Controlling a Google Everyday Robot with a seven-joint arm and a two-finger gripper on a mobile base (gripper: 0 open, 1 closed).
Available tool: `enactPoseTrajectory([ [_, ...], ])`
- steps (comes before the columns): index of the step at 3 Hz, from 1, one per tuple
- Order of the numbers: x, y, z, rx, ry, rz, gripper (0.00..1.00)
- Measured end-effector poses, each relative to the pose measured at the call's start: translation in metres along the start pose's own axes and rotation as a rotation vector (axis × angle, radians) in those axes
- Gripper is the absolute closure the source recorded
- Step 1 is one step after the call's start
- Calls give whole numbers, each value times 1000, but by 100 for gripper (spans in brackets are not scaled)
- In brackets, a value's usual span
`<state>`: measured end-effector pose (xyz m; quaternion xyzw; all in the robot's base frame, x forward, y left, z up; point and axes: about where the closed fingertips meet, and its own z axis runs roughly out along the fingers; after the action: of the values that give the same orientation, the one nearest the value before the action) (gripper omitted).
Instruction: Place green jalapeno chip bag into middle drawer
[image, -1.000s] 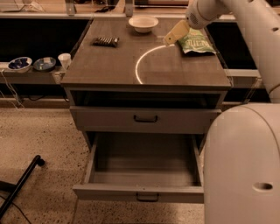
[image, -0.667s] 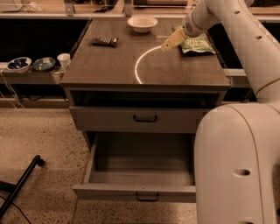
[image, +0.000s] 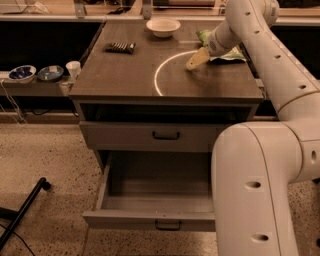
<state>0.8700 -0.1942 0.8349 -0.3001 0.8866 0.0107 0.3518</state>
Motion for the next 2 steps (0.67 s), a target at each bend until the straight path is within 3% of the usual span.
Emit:
enactPoseTrajectory([
  [2,3,-7,2,4,9,7,61],
])
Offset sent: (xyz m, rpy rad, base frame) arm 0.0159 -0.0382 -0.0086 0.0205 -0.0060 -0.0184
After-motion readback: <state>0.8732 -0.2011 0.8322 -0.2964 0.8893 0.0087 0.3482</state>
